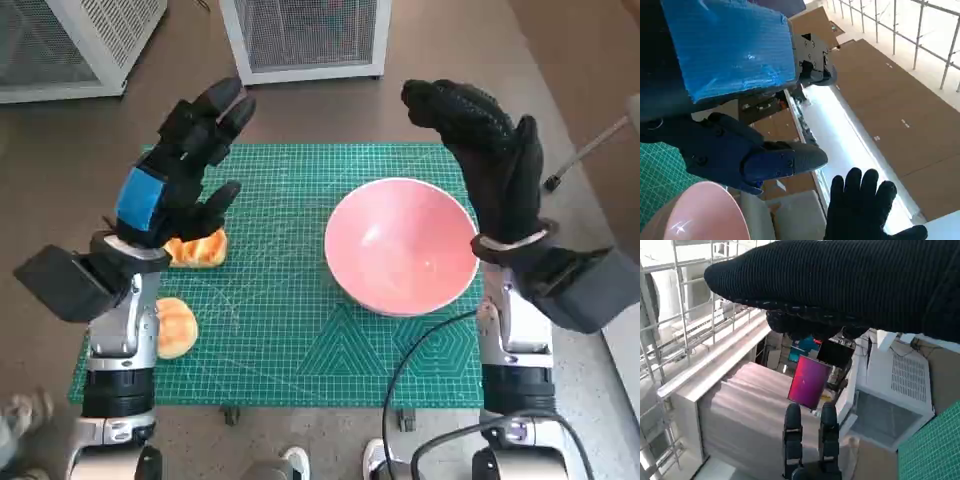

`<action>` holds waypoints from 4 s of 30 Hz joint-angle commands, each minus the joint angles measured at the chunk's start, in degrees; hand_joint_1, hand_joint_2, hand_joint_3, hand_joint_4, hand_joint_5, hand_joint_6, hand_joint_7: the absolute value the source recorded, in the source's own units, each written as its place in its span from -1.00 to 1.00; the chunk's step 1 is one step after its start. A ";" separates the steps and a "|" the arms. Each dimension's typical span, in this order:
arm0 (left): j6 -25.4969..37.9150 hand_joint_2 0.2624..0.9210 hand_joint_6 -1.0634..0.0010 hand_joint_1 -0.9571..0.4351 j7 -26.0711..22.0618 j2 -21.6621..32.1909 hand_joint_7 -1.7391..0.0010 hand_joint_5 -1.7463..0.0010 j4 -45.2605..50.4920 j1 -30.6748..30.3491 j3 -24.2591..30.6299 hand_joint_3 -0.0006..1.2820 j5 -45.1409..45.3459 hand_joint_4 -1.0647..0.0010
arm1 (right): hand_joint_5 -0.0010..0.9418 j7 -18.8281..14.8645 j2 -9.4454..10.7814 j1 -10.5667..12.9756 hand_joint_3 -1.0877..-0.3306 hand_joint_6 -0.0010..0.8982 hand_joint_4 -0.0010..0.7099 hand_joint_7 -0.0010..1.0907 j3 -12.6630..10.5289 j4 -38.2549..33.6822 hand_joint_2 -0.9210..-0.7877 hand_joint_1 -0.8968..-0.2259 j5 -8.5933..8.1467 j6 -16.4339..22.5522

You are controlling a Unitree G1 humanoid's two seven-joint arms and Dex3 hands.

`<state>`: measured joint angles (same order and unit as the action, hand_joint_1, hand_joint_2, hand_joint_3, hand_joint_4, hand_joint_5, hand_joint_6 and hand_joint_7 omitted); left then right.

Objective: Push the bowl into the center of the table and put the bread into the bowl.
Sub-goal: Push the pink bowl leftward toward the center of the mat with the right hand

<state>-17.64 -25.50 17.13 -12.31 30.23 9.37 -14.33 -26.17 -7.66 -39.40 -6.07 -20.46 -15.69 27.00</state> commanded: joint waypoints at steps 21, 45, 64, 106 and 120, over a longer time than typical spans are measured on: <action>0.91 1.00 0.79 -0.54 0.49 -0.35 0.56 1.00 0.22 1.80 -0.24 -0.29 0.10 0.45 | -0.99 -0.66 -0.57 1.43 -0.02 -1.00 -0.45 -0.17 0.06 -0.37 -1.00 -0.34 -0.30 -0.86; 2.24 1.00 0.86 -0.54 0.28 -0.25 0.44 1.00 0.46 3.01 -0.26 -0.30 0.15 0.45 | -1.00 -1.45 -0.14 2.16 -0.02 -1.00 -0.45 -0.18 0.24 0.30 -1.00 -0.35 -0.97 -0.55; 1.43 1.00 0.88 -0.54 -0.20 -0.21 0.42 1.00 0.48 2.00 0.20 -0.31 -0.36 0.45 | -0.99 -1.43 -4.94 0.51 0.02 -0.98 -0.44 -0.20 -6.22 -14.78 -1.00 -0.33 -1.28 6.03; -0.07 1.00 0.88 -0.57 0.89 0.23 0.45 1.00 1.01 0.27 0.33 -0.31 1.04 0.46 | -1.00 14.53 -2.61 -4.19 -0.22 -0.79 -0.50 -0.56 -10.10 -53.55 -1.00 -0.18 6.79 0.17; 0.00 1.00 0.86 -0.56 0.85 1.33 0.47 1.00 1.76 -1.07 0.99 -0.32 0.69 0.45 | -0.99 12.87 2.25 -6.12 -0.25 -0.74 -0.49 -0.59 -11.74 -53.21 -1.00 -0.16 5.47 -2.33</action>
<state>-17.31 -24.75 17.76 -11.82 30.06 9.88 -13.50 -12.73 -6.82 -45.17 -17.23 -72.92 -9.33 25.93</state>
